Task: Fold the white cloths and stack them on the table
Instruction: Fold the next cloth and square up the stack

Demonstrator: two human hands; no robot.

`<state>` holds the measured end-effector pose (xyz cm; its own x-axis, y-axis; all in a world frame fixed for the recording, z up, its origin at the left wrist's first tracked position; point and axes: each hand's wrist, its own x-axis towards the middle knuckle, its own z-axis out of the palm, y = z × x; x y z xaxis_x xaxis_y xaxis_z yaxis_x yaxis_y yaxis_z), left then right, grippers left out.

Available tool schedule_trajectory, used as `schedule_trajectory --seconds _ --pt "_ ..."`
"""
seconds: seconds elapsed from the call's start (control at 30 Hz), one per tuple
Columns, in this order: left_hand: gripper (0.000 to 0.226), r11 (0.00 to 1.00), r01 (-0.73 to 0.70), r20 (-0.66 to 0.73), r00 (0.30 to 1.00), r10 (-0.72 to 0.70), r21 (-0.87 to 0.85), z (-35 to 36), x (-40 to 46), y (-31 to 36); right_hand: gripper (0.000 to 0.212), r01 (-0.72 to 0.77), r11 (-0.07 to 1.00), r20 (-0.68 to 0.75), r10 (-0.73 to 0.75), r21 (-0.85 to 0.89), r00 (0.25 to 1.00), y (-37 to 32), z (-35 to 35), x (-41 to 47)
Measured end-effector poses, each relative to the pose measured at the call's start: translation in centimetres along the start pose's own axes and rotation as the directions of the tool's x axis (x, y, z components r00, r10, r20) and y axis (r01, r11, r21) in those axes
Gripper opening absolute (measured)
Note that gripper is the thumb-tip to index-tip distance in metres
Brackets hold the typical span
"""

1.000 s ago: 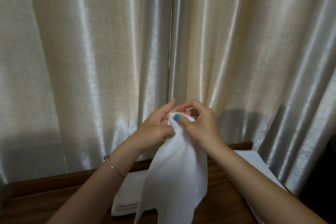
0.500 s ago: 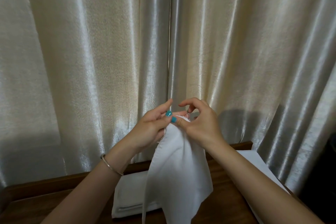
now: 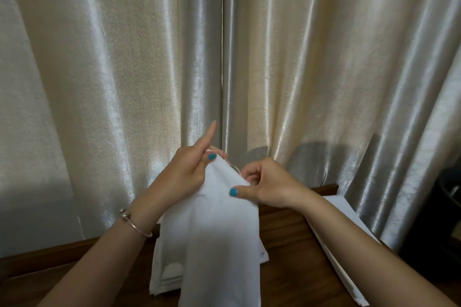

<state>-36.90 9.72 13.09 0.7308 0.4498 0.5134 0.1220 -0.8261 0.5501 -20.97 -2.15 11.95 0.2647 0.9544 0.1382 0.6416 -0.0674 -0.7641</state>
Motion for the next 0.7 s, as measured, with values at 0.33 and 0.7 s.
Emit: schedule_trajectory --seconds 0.33,0.7 --pt "0.031 0.919 0.051 -0.185 0.982 0.024 0.39 -0.8 -0.7 -0.9 0.032 0.097 0.931 -0.169 -0.166 -0.353 0.972 -0.1 0.1 0.7" --pt "0.028 0.856 0.11 -0.289 0.956 0.048 0.504 -1.5 0.2 -1.9 0.043 0.156 0.691 -0.057 -0.275 -0.706 0.96 0.3 0.7 -0.4"
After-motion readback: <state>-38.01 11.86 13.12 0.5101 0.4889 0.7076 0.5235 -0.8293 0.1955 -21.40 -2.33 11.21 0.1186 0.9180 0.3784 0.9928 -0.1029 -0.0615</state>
